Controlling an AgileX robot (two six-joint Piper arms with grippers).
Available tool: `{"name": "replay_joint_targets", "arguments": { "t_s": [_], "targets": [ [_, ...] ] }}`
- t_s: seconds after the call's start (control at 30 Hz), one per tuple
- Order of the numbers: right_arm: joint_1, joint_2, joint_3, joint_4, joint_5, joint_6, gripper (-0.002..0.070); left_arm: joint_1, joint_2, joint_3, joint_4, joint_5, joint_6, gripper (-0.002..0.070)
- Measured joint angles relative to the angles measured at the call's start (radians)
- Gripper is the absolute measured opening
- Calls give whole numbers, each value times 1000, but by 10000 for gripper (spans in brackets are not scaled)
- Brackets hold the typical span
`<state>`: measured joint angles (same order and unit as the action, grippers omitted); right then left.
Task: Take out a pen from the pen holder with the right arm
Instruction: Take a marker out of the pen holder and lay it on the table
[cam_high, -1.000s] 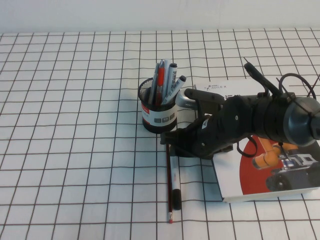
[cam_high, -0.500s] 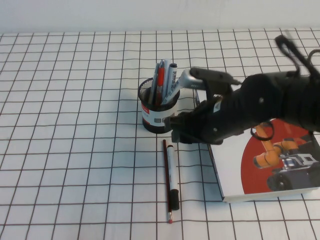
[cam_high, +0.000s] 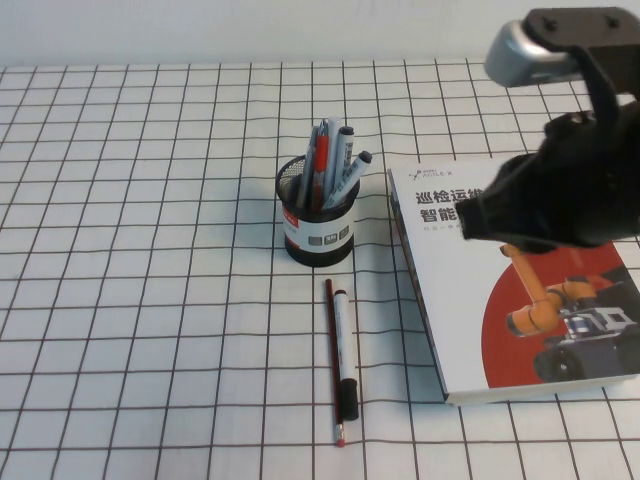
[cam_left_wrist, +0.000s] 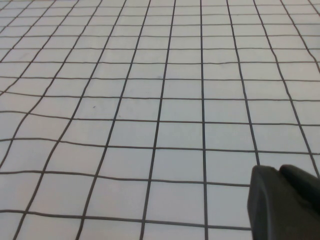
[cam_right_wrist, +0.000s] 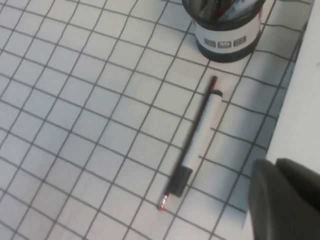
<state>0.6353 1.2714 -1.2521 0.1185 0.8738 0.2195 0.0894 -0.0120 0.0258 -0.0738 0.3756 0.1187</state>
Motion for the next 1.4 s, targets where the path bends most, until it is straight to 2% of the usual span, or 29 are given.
{"name": "replay_joint_targets", "arguments": {
  "t_s": [0.33,0.67,0.87,1.17,1.4],
  "targets": [
    [0,-123,0,-22,348,-83,-14,0,0,0,0,0,0,-3],
    [0,-131,8,-95,323,-161,-15,0,0,0,0,0,0,-3],
    [-59,-253,201,-135,48,-191,-15,0,0,0,0,0,0,-3],
    [-381,-602,851,-141,-623,-246,-15,0,0,0,0,0,0,-3],
    [-569,-882,1199,-143,-953,-246,-15,0,0,0,0,0,0,-3]
  ]
}}
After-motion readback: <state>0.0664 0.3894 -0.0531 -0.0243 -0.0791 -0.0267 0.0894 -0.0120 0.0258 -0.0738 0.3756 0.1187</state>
